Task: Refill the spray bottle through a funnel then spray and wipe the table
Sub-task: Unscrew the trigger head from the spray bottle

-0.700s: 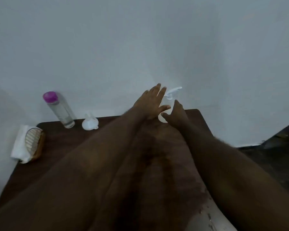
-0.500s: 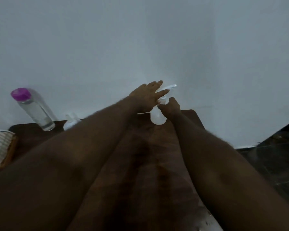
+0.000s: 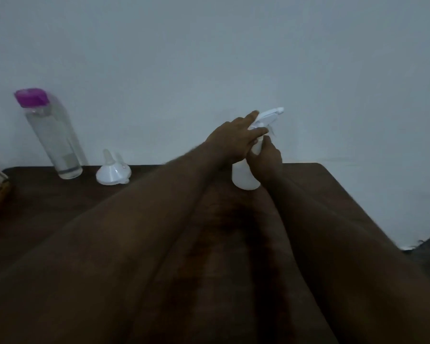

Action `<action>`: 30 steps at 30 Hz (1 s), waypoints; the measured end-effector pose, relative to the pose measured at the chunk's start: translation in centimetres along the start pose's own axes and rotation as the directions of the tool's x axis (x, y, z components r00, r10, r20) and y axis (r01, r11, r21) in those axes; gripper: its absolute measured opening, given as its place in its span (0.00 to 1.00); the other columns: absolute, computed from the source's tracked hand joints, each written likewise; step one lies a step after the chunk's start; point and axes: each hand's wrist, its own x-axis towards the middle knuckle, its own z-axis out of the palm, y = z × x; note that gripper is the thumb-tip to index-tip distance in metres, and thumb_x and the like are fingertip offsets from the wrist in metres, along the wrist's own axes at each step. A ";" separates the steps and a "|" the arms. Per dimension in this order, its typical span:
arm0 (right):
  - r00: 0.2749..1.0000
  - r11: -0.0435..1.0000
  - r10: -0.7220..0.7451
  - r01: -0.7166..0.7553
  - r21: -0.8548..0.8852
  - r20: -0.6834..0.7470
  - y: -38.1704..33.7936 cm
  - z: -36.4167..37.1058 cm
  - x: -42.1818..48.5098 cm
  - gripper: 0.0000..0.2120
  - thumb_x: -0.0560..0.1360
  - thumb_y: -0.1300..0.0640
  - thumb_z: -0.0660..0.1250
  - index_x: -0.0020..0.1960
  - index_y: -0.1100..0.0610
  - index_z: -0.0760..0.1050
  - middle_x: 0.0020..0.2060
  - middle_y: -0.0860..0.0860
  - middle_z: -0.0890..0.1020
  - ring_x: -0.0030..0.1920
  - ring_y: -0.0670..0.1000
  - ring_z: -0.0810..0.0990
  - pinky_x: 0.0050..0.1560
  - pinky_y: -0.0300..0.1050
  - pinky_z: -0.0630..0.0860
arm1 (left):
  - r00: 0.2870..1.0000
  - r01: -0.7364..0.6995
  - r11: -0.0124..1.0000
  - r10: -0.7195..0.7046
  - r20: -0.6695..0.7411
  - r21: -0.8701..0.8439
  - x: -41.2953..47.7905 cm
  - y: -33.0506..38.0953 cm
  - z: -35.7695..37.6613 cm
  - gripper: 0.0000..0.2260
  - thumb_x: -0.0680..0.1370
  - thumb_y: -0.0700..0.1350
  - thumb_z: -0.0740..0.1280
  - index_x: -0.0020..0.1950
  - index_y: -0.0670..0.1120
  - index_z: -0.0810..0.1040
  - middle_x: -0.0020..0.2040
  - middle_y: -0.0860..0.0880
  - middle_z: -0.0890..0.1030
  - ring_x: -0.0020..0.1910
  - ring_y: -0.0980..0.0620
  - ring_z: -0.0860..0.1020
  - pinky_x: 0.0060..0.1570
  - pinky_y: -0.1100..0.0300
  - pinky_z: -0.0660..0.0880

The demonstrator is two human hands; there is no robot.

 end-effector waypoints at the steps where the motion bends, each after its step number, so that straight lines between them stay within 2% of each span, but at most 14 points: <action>1: 1.000 1.000 -0.009 0.009 0.003 -0.018 -0.5 0.5 -0.8 0.19 0.82 0.49 0.58 0.65 0.62 0.70 0.56 0.60 0.81 0.57 0.60 0.80 0.53 0.46 0.71 | 0.999 -0.018 1.000 0.018 -0.029 0.006 -1.0 0.1 -0.2 0.18 0.81 0.47 0.59 0.71 0.48 0.72 0.76 0.40 0.61 0.62 0.39 0.73 0.54 0.47 0.74; 6: 0.995 0.995 -0.098 0.099 0.031 -0.021 -3.4 1.8 -6.3 0.17 0.83 0.50 0.56 0.64 0.62 0.71 0.56 0.59 0.80 0.57 0.59 0.80 0.51 0.41 0.67 | 0.984 0.064 0.997 -0.056 -0.170 0.043 -7.3 0.7 -1.8 0.17 0.80 0.48 0.59 0.67 0.49 0.74 0.73 0.41 0.66 0.56 0.41 0.76 0.50 0.49 0.75; 11: 0.985 0.987 -0.159 0.157 0.041 0.073 -6.1 1.1 -13.3 0.16 0.82 0.52 0.60 0.64 0.62 0.70 0.57 0.59 0.79 0.58 0.59 0.79 0.55 0.46 0.72 | 0.960 0.088 0.996 -0.078 -0.269 0.022 -14.0 3.4 -4.6 0.15 0.78 0.46 0.63 0.63 0.48 0.77 0.71 0.42 0.70 0.50 0.41 0.78 0.45 0.50 0.76; 15: 0.985 0.985 -0.158 0.152 0.080 0.075 -7.0 0.0 -18.3 0.17 0.80 0.55 0.63 0.66 0.61 0.69 0.55 0.57 0.79 0.55 0.58 0.79 0.49 0.45 0.70 | 0.941 0.091 0.993 -0.112 -0.319 -0.082 -18.2 6.2 -6.8 0.15 0.78 0.45 0.63 0.64 0.46 0.77 0.69 0.43 0.71 0.51 0.42 0.79 0.46 0.48 0.78; 17: 0.977 0.978 -0.204 0.201 0.055 0.056 -7.1 -0.1 -20.4 0.13 0.80 0.57 0.64 0.60 0.63 0.70 0.46 0.54 0.78 0.50 0.57 0.78 0.48 0.43 0.69 | 0.922 0.057 0.974 -0.135 -0.364 -0.218 -20.0 7.8 -7.5 0.20 0.77 0.44 0.64 0.70 0.46 0.72 0.68 0.45 0.72 0.56 0.46 0.78 0.49 0.49 0.78; 19: 0.972 0.972 -0.231 0.229 0.054 0.037 -7.3 -0.4 -22.1 0.12 0.79 0.57 0.65 0.57 0.63 0.70 0.40 0.50 0.74 0.46 0.54 0.75 0.50 0.47 0.73 | 0.882 0.088 0.896 -0.273 -0.383 -0.435 -21.4 9.3 -8.2 0.30 0.76 0.44 0.67 0.77 0.46 0.61 0.68 0.46 0.73 0.57 0.49 0.78 0.52 0.53 0.78; 21: 0.970 0.967 -0.241 0.237 0.091 0.033 -7.6 -0.8 -23.7 0.14 0.79 0.57 0.65 0.60 0.66 0.70 0.46 0.55 0.78 0.47 0.55 0.77 0.55 0.52 0.75 | 0.823 0.222 0.754 -0.484 -0.296 -0.618 -22.9 10.6 -8.6 0.36 0.75 0.45 0.71 0.78 0.47 0.55 0.61 0.49 0.77 0.51 0.53 0.80 0.52 0.60 0.77; 23: 0.966 0.960 -0.258 0.255 0.119 0.008 -7.7 -1.1 -24.9 0.15 0.80 0.56 0.64 0.59 0.68 0.71 0.46 0.58 0.79 0.47 0.56 0.79 0.56 0.54 0.74 | 0.784 0.309 0.646 -0.589 -0.198 -0.698 -23.9 11.2 -8.7 0.29 0.74 0.48 0.72 0.73 0.46 0.67 0.53 0.50 0.81 0.48 0.55 0.80 0.53 0.60 0.77; 25: 0.957 0.951 -0.291 0.290 0.111 -0.008 -7.6 -1.2 -25.7 0.15 0.81 0.55 0.63 0.58 0.68 0.72 0.47 0.61 0.80 0.49 0.59 0.80 0.56 0.55 0.74 | 0.787 0.301 0.582 -0.599 -0.148 -0.756 -24.7 11.5 -8.7 0.17 0.75 0.49 0.71 0.62 0.44 0.78 0.50 0.51 0.84 0.48 0.57 0.81 0.54 0.56 0.78; 28: 0.954 0.955 -0.284 0.273 0.116 0.099 -7.4 -2.3 -26.3 0.18 0.79 0.53 0.65 0.64 0.63 0.72 0.55 0.59 0.80 0.55 0.58 0.80 0.59 0.53 0.75 | 0.789 0.264 0.526 -0.600 -0.133 -0.809 -25.3 11.9 -8.7 0.13 0.76 0.48 0.71 0.57 0.43 0.80 0.50 0.50 0.84 0.48 0.57 0.81 0.50 0.62 0.78; 30: 0.928 0.945 -0.289 0.237 0.225 0.234 -7.0 -3.1 -26.8 0.19 0.75 0.52 0.67 0.65 0.56 0.73 0.56 0.53 0.81 0.55 0.53 0.80 0.59 0.53 0.77 | 0.774 0.269 0.504 -0.621 -0.128 -0.821 -25.6 12.1 -8.4 0.13 0.77 0.49 0.70 0.58 0.43 0.78 0.50 0.50 0.83 0.48 0.57 0.80 0.48 0.64 0.77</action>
